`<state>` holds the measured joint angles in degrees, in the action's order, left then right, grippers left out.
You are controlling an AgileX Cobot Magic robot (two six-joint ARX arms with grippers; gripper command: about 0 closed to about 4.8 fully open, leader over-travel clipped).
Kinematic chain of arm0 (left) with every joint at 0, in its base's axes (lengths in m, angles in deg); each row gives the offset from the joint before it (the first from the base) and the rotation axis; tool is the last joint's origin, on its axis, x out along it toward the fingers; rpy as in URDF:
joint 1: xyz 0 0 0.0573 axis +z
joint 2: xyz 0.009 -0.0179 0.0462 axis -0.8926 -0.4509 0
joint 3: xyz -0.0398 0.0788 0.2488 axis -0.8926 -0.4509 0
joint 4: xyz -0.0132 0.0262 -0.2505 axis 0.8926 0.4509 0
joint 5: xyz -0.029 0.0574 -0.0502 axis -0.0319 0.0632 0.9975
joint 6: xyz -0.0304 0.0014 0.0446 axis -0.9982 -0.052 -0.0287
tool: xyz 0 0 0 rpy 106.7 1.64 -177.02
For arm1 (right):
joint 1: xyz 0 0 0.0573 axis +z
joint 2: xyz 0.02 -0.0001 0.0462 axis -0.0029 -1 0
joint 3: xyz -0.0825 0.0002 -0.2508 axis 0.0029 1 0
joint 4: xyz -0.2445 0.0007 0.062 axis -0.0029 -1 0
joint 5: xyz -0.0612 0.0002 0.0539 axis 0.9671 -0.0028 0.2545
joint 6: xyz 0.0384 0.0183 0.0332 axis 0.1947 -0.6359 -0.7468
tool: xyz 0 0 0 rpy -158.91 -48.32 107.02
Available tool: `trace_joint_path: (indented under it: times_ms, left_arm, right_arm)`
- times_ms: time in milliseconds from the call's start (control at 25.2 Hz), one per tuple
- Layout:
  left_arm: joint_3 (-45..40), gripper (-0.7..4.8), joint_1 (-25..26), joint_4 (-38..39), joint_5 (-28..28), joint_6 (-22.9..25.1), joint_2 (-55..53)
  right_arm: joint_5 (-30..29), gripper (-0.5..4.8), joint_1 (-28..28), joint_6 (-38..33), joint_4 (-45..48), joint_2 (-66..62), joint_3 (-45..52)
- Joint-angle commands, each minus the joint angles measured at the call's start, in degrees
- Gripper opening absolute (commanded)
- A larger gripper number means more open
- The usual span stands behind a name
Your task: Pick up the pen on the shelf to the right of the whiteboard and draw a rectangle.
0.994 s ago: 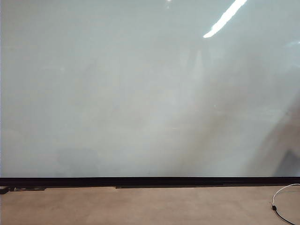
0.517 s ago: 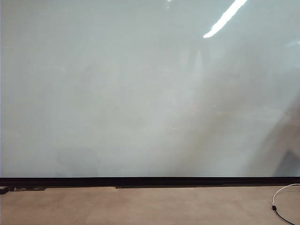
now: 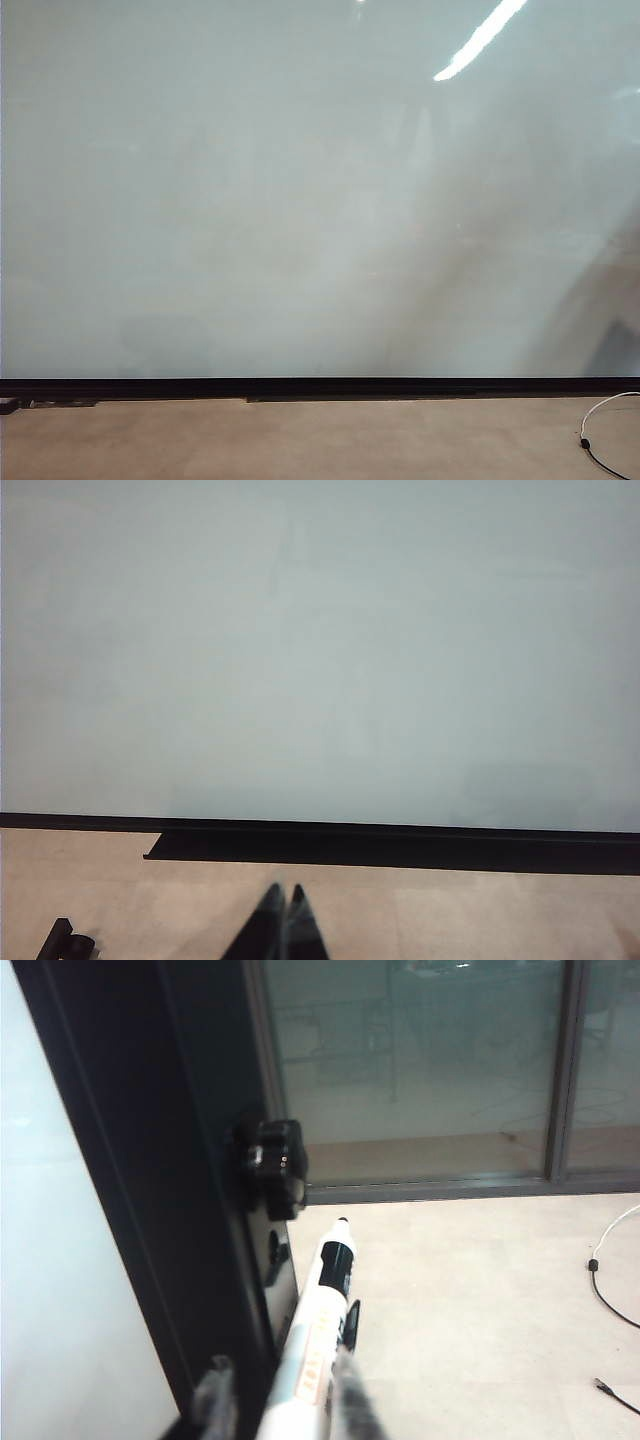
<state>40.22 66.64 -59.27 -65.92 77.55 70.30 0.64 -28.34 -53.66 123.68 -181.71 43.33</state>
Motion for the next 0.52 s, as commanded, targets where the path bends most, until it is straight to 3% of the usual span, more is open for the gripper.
trace_joint_path:
  times_ms: [40, 238, 397, 517]
  left_arm:
    - [0.1, -0.04, 0.1, -0.7, 0.0, 0.0, 0.0]
    - [0.1, -0.04, 0.1, -0.7, 0.0, 0.0, 0.0]
    - [0.1, -0.05, 0.1, -0.7, 0.0, 0.0, 0.0]
    - [0.1, -0.05, 0.1, -0.7, 0.0, 0.1, 0.0]
  right_arm:
    - [-0.7, 0.93, 0.0, -0.3, 0.5, 0.2, -0.1]
    - [-0.9, 0.79, 0.0, -0.3, 0.5, 0.2, -0.1]
    - [-1.2, 0.02, 0.0, -0.3, 0.5, 0.2, -0.1]
    - [-1.4, -0.01, 0.0, -0.3, 0.6, 0.3, -0.1]
